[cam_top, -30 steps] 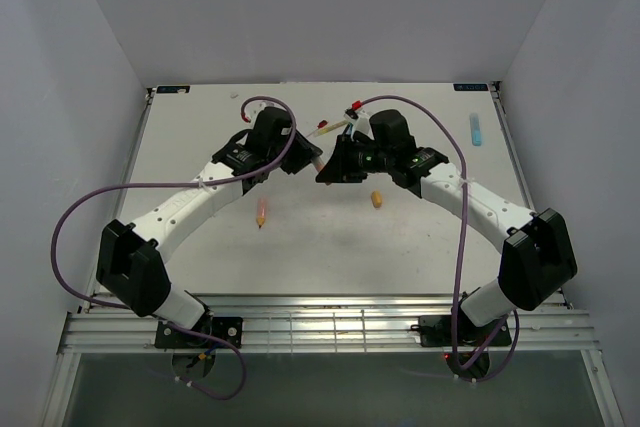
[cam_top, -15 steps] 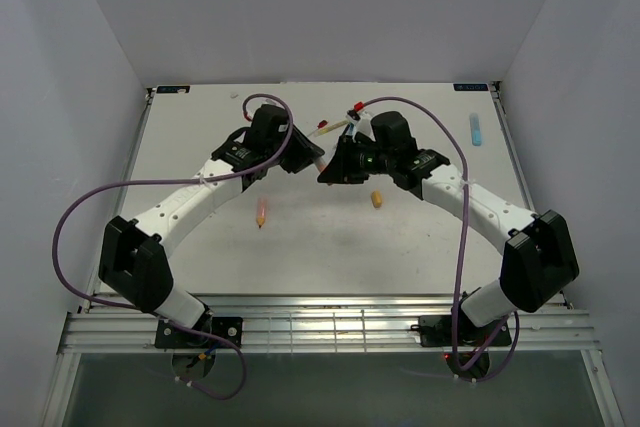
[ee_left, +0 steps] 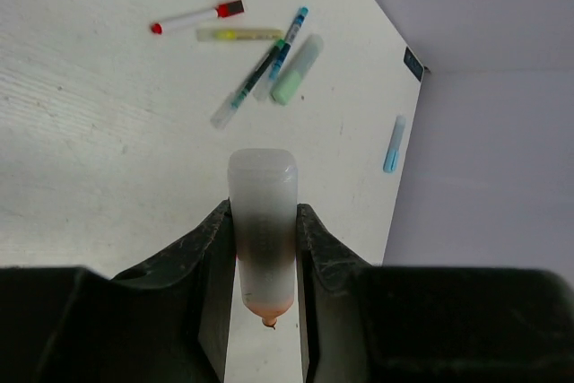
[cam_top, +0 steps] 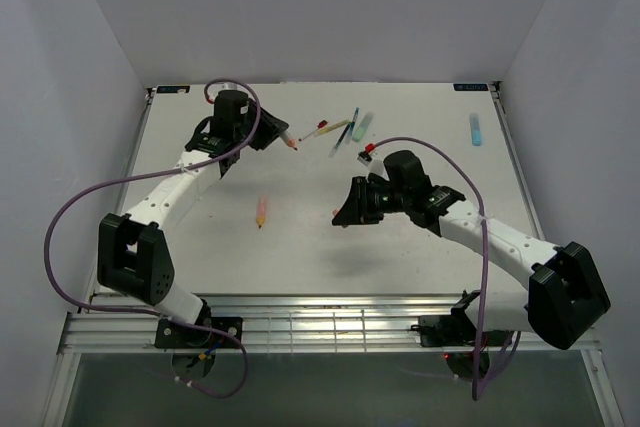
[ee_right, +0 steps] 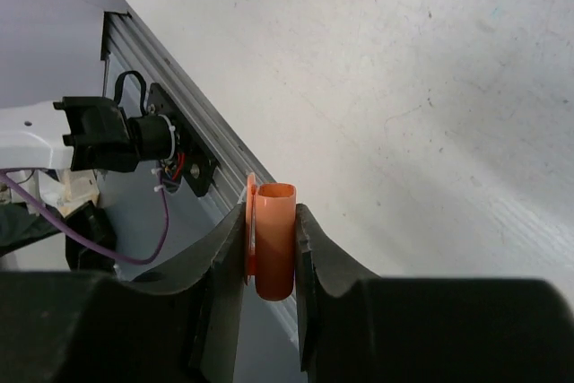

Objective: Open the pen caps

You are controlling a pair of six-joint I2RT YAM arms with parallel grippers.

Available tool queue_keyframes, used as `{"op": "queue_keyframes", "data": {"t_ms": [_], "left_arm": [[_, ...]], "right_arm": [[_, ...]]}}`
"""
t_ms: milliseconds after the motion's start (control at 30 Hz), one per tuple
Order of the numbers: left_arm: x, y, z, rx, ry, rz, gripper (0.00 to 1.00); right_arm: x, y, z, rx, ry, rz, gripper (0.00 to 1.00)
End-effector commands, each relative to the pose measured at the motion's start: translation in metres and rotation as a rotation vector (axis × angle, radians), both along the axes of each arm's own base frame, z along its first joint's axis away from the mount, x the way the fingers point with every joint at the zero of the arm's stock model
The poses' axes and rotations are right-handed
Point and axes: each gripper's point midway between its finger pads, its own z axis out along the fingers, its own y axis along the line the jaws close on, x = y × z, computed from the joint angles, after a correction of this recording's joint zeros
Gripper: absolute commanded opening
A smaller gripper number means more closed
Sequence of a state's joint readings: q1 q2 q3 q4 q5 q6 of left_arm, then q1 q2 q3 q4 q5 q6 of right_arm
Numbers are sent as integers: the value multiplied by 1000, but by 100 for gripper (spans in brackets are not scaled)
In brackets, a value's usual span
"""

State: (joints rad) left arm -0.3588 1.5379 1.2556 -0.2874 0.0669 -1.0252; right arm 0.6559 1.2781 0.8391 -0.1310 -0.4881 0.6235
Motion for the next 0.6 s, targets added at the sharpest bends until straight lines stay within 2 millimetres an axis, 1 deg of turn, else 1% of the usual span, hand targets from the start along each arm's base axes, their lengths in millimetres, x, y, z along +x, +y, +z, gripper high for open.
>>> {"op": "queue_keyframes", "data": {"t_ms": [0,67,100,133,167,200,233,267,300,333,367,433,467,533,567], "left_arm": [[14,7,25,23,-111,1,0],[14,9,23,29,-107,-9,0],[13,9,19,50,-110,-37,0],[9,8,11,74,-78,-67,0],[9,3,9,87,-69,-112,0],[5,-1,3,101,-63,-157,0],[-2,-1,-7,146,-49,-213,0],[-7,-2,-15,164,-27,-245,0],[-13,-5,-25,172,3,-290,0],[-23,-1,-38,222,36,-333,0],[-31,0,-47,250,60,-356,0],[-43,7,-63,320,92,-399,0],[-48,8,-68,342,102,-415,0],[-58,14,-78,381,121,-438,0],[-62,13,-81,407,114,-461,0]], "right_arm": [[-12,-2,11,39,-4,21,8],[-9,-4,11,26,-16,9,8],[-1,-6,14,4,-49,-14,8],[0,-11,9,-32,-29,-28,8],[6,-13,5,-53,-25,-39,8],[19,-18,10,-66,-40,-76,8],[24,-26,4,-107,-28,-88,8],[36,-35,-1,-135,-18,-117,8],[45,-43,-4,-171,-27,-148,8],[53,-50,-3,-207,-27,-158,8],[66,-63,-3,-216,-24,-200,8],[80,-75,1,-215,-10,-238,8],[88,-89,-5,-229,22,-272,8],[97,-96,-6,-235,35,-291,8],[102,-102,-7,-248,27,-297,8]]}}
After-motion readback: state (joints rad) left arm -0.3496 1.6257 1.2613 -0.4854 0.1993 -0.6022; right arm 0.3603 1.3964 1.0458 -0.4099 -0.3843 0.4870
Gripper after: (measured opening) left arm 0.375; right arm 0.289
